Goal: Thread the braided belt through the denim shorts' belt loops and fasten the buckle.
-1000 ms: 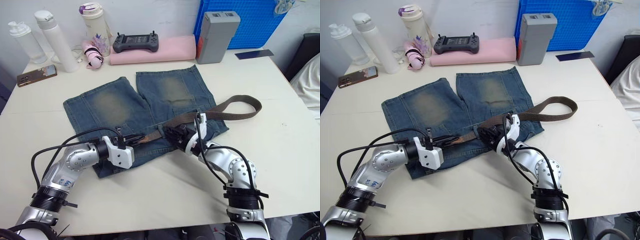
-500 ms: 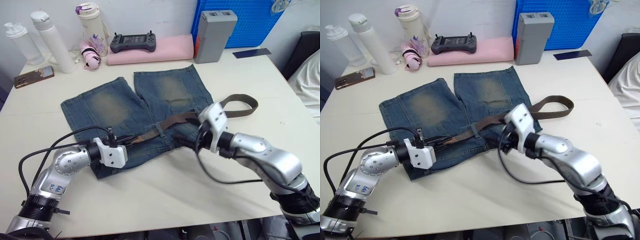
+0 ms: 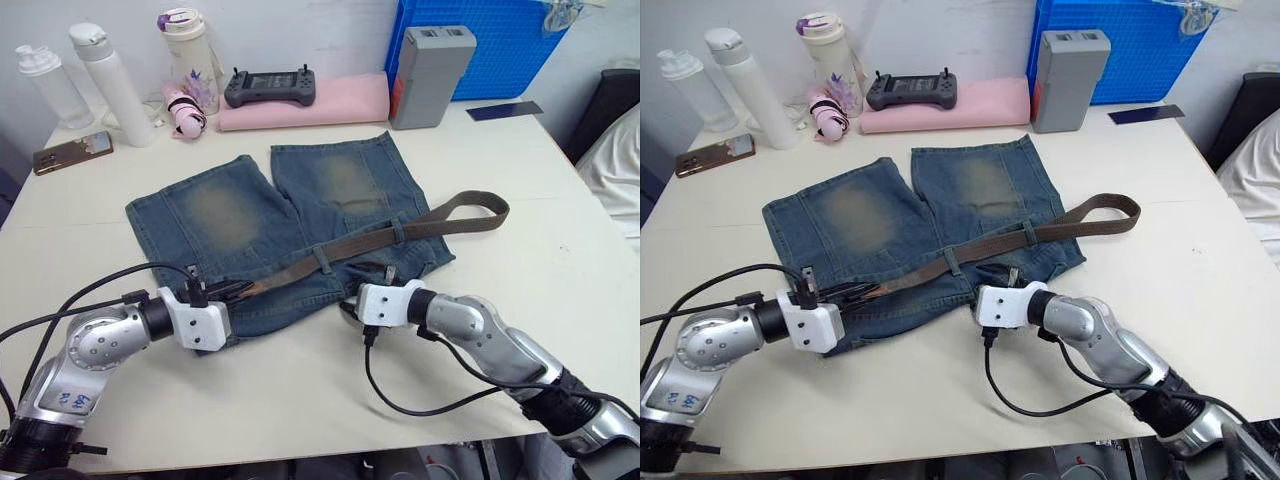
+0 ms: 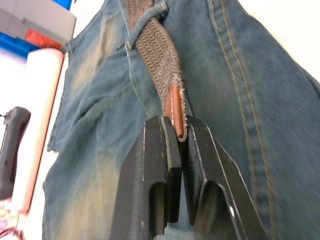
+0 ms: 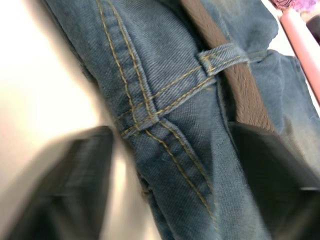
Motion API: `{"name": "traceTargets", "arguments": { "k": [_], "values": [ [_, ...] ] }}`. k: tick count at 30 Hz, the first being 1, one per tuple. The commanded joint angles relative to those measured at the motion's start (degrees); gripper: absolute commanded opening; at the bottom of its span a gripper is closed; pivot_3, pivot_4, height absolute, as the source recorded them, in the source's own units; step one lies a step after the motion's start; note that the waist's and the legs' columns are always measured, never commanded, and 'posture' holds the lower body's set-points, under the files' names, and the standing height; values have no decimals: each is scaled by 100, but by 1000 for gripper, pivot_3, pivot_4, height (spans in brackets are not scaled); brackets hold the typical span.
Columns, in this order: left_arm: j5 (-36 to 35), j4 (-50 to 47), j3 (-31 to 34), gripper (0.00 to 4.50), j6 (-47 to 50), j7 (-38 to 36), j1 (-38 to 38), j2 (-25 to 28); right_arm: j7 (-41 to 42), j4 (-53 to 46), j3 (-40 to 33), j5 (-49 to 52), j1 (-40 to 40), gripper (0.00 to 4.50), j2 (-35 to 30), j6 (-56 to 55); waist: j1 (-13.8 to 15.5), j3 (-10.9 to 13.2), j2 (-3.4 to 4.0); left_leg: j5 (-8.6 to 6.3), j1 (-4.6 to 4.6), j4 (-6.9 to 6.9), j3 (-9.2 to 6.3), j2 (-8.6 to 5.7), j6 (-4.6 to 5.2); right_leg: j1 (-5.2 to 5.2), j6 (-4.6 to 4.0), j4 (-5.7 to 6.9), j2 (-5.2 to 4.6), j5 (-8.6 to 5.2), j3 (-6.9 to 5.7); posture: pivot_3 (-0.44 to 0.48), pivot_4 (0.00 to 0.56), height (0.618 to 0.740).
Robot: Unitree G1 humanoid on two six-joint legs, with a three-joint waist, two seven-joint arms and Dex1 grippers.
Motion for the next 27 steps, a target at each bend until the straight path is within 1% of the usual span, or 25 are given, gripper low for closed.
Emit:
{"name": "traceTargets", "arguments": {
  "k": [1, 3, 5, 8, 10, 13, 18, 23, 25, 27],
  "values": [
    [-138, -214, 234, 0, 45, -5, 44, 71, -111, 536, -473, -254, 35, 1731, 76, 618, 55, 0, 0, 0, -1, 3, -2, 0, 0, 1, 0, 2, -2, 0, 2, 0, 150, 739],
    [-101, -212, 220, 0, 60, 1, 5, 55, -95, 663, -702, -184, -15, 810, 154, 932, 123, 0, 0, 0, -2, 10, -2, -1, 1, 2, 0, 1, -2, 1, 4, 0, 150, 739],
    [-76, -191, 194, 0, 52, 11, -39, 38, -45, 746, -914, -139, -17, 59, 132, 1087, 186, 0, 0, -1, -8, 19, -9, -1, 2, 2, 3, 2, -4, 2, 4, 0, 150, 739],
    [-43, -139, 161, 0, 5, 33, -86, 16, 49, 786, -1227, -107, 93, 59, -43, 1126, 283, 0, 0, -3, -9, 22, -9, -4, 7, 5, 7, -1, -7, 4, 4, 0, 150, 739],
    [-14, -104, 127, 0, -61, 51, -121, -4, 136, 797, -1528, -62, 261, 59, -257, 1133, 317, 0, 1, -5, -14, 23, -16, -9, 9, 4, 7, -1, -8, 5, 3, 0, 150, 739],
    [3, -82, 78, 0, -113, 62, -176, -39, 210, 811, -1759, -62, 401, 59, -407, 1106, 350, 0, 0, -8, -18, 22, -19, -19, 14, 5, 8, -3, -8, 5, -3, 0, 150, 739],
    [115, 23, -5, 0, -319, 97, -223, -78, 303, 781, -1943, -78, 551, 59, -416, 1133, 339, 0, 0, -8, -18, 21, -11, -16, 14, 4, 8, -6, -6, 5, -7, 0, 150, 739],
    [260, 71, -86, 0, -599, 210, -190, -173, 506, 416, -2047, 134, 698, 59, -281, 1331, 363, 0, 0, -8, -18, 21, -14, -17, 14, 5, 8, -7, -6, 5, -8, 0, 150, 739],
    [322, 117, -80, 0, -695, 259, -181, -198, 562, 323, -2145, 224, 714, 850, -256, 1360, 364, 0, 0, -8, -18, 20, -14, -17, 14, 5, 8, -7, -5, 5, -9, 0, 150, 739],
    [375, 184, -29, 0, -831, 327, -147, -210, 874, 178, -2375, 554, 728, 1504, -376, 1485, 353, 0, 0, -8, -18, 20, -12, -16, 14, 5, 8, -7, -5, 5, -10, 0, 150, 739]
  ]
}}
